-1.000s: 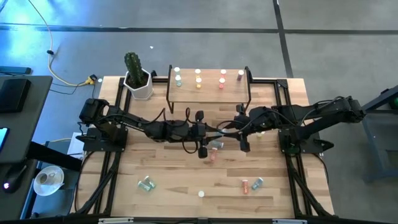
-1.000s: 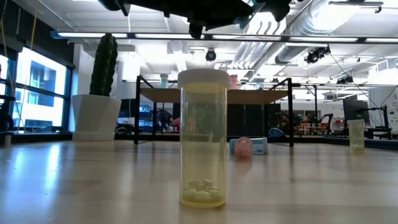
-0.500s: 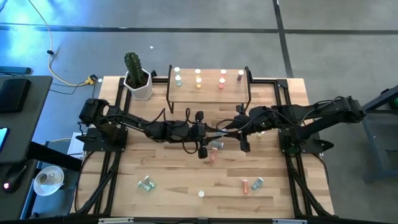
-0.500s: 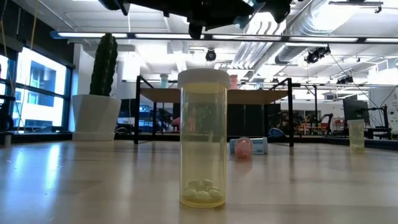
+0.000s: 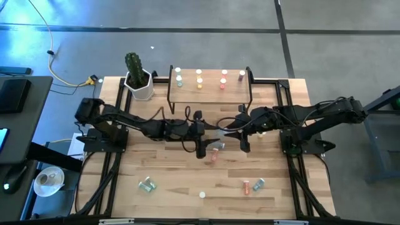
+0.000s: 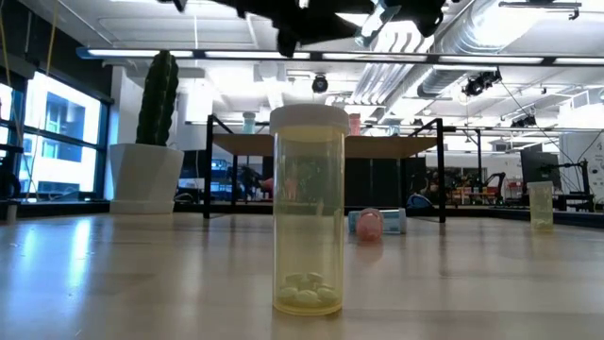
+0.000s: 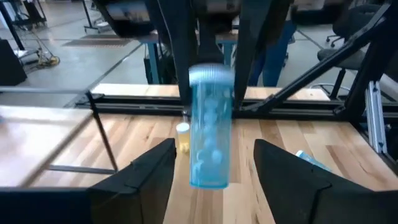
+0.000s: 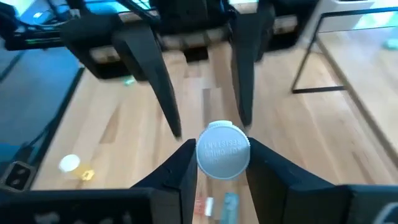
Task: Pick and place medicine bottles onto shelf by color
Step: Put the blue pill bottle on the shelf aligned with the other blue pill bottle
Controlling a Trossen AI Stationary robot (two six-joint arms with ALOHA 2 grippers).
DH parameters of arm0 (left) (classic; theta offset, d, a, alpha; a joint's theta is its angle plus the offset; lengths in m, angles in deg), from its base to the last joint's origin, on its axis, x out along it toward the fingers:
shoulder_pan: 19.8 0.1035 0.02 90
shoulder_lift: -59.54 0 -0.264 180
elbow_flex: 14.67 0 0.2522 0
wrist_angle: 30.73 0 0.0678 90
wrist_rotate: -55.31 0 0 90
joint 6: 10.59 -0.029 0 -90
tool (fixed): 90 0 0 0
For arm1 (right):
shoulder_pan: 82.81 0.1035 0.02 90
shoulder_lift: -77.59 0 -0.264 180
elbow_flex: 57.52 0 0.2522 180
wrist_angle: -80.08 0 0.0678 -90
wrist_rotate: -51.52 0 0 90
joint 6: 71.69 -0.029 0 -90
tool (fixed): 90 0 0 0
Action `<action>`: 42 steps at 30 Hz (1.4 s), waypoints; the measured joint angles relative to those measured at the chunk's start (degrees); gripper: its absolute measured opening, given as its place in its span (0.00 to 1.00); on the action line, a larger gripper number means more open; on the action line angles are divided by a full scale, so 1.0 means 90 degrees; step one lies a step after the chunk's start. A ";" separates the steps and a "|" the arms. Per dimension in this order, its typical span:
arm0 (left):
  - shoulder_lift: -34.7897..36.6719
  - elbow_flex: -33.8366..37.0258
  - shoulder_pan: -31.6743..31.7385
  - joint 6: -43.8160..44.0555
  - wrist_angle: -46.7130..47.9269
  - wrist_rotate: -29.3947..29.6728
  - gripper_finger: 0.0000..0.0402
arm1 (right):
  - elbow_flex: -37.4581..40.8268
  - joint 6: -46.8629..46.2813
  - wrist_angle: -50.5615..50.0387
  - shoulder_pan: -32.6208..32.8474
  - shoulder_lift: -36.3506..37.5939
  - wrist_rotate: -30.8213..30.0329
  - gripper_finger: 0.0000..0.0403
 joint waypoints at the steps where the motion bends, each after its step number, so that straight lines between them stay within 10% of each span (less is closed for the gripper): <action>1: 0.0157 0.0000 0.0032 0.0002 0.0236 0.0000 0.53 | 0.0001 0.0007 -0.0010 0.0000 0.0020 -0.0074 0.26; 12: 0.1548 0.0005 0.0242 -0.0254 0.2041 0.0000 0.53 | -0.0675 0.0535 -0.0299 -0.0893 0.0622 -0.1382 0.26; 22: 0.3157 0.0492 0.0242 -0.0294 0.2940 0.0044 0.53 | -0.2024 0.1027 -0.1288 -0.3220 0.0648 -0.1493 0.26; 31: 0.4010 0.2105 0.0375 0.0009 0.1657 0.0335 0.53 | -0.2119 0.0285 -0.2608 -0.5431 -0.0049 -0.0040 0.26; 42: 0.4096 0.2637 0.0738 0.0505 0.1504 0.0308 0.53 | -0.2116 0.0266 -0.3200 -0.5467 -0.1252 0.0726 0.26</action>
